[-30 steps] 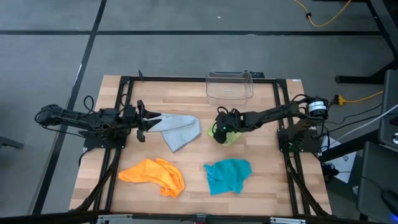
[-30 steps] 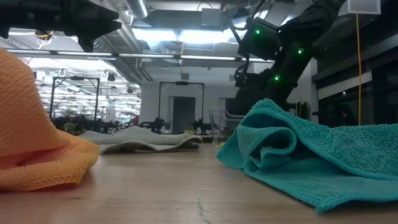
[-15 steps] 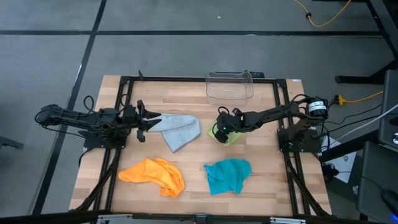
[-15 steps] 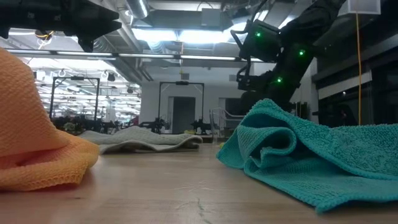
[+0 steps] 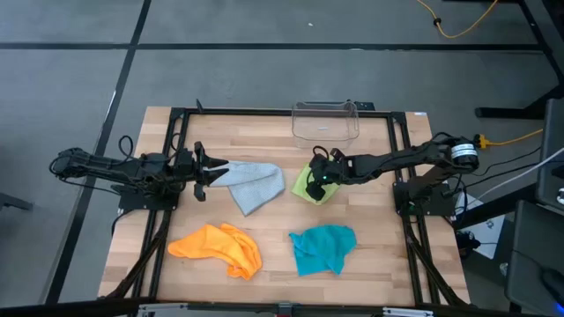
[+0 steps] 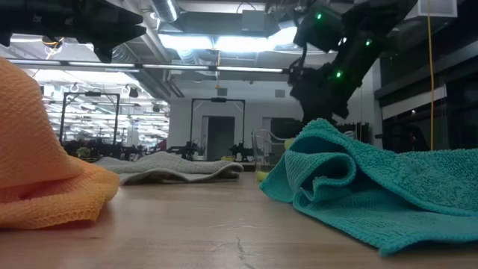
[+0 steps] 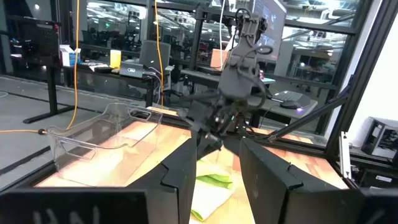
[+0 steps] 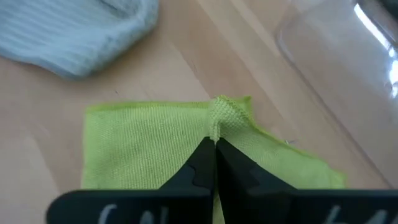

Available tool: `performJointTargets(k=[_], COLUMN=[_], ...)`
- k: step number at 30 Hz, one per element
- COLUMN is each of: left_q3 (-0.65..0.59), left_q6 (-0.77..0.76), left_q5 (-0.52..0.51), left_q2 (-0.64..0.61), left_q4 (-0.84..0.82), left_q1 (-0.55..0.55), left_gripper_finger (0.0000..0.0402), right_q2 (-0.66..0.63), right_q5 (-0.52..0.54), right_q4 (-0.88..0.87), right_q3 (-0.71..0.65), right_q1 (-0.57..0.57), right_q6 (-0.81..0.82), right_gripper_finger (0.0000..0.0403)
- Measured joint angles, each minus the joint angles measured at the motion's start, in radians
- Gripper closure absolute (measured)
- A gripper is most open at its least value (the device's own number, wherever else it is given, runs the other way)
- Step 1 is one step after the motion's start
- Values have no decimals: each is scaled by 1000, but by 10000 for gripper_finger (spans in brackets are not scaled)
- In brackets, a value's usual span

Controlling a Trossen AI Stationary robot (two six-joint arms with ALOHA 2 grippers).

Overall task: Fold microfiber towels
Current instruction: Fold the green microfiber towel

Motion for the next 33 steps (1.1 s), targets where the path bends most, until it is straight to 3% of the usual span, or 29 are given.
performJointTargets(k=[7,18,33], left_q3=[0,0,0], left_q6=[3,3,0], left_q5=[0,0,0], left_q2=[0,0,0], left_q4=[0,0,0], left_q1=[0,0,0], left_gripper_finger=[286,286,286], right_q2=[-61,-56,-56], right_q5=[31,11,-38], right_q4=[35,119,153], right_q3=[0,0,0], right_q1=[51,149,155], right_q6=[-28,-99,-32], right_gripper_finger=[395,398,386])
